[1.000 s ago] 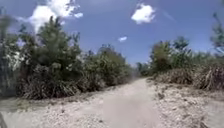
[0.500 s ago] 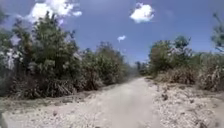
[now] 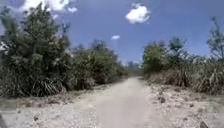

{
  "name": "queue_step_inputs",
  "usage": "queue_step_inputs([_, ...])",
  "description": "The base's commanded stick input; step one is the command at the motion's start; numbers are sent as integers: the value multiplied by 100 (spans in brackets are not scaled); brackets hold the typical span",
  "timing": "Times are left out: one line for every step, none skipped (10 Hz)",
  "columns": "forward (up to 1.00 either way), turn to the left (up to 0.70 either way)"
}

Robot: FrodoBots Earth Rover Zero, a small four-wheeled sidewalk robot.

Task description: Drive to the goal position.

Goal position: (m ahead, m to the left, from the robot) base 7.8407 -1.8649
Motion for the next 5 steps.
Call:
queue_step_inputs([45, 0])
queue_step_inputs([45, 0])
queue_step_inputs([45, 0])
queue_step_inputs([45, 0])
queue_step_inputs([45, 0])
